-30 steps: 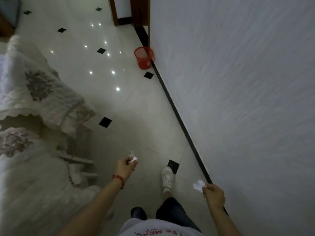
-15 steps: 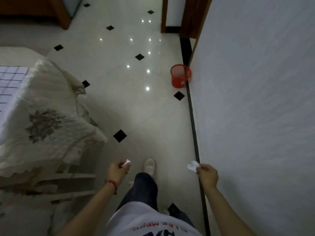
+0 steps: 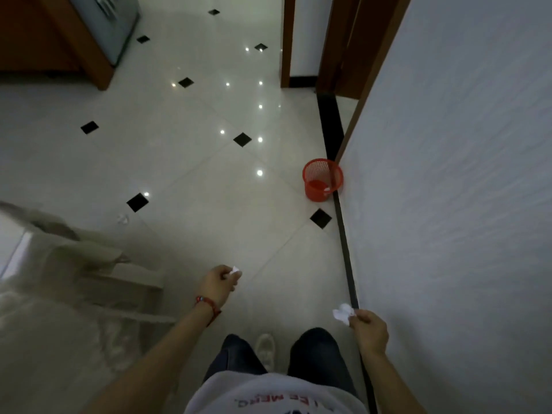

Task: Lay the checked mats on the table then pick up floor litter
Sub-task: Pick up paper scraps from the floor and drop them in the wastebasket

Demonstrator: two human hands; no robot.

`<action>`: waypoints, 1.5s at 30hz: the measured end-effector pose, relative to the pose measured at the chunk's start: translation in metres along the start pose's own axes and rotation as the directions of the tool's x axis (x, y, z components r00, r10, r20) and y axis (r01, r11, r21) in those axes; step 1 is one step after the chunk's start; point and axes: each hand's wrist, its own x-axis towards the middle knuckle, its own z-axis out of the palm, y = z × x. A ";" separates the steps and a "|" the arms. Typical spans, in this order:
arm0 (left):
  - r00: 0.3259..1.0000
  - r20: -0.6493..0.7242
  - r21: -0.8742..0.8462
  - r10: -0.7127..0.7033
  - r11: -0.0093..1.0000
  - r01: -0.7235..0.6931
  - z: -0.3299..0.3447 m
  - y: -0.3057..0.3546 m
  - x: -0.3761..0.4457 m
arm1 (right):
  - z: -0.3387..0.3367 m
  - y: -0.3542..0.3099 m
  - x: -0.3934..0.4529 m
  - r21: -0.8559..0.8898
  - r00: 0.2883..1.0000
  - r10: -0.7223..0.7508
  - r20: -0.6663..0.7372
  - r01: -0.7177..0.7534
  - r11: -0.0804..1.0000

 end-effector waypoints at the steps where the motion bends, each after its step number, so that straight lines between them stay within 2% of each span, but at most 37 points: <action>1: 1.000 0.001 0.005 0.007 1.000 -0.007 0.002 0.015 0.016 | 0.002 -0.007 0.010 -0.006 1.000 0.018 -0.011 -0.018 1.000; 4: 0.998 -0.008 0.042 0.058 0.997 -0.058 0.014 0.068 0.078 | 0.011 -0.034 0.058 -0.010 0.996 0.074 -0.051 -0.075 0.997; 8: 0.996 -0.051 0.051 0.076 0.996 -0.074 0.030 0.124 0.147 | 0.018 -0.094 0.133 0.002 0.997 0.071 -0.015 -0.071 0.997; 18: 0.995 -0.054 0.084 -0.085 0.992 0.090 0.051 0.204 0.247 | 0.057 -0.264 0.301 -0.025 1.000 -0.009 -0.001 0.009 1.000; 23: 0.989 0.032 0.177 -0.144 0.975 0.136 0.059 0.241 0.309 | 0.074 -0.311 0.352 0.047 0.999 0.014 -0.051 -0.011 0.999; 29: 0.972 0.211 0.366 -0.107 0.930 0.023 0.086 0.313 0.415 | 0.098 -0.325 0.404 0.102 0.977 0.176 -0.117 -0.165 0.981; 35: 0.919 0.385 0.456 -0.084 0.883 -0.111 0.163 0.356 0.520 | 0.138 -0.331 0.469 0.170 0.939 0.307 -0.151 -0.282 0.944; 40: 0.860 0.500 0.517 -0.100 0.831 -0.204 0.248 0.339 0.589 | 0.182 -0.323 0.535 0.166 0.945 0.305 -0.116 -0.284 0.944; 45: 0.859 0.494 0.545 -0.137 0.818 -0.183 0.328 0.287 0.649 | 0.231 -0.286 0.617 0.121 0.947 0.308 -0.095 -0.296 0.947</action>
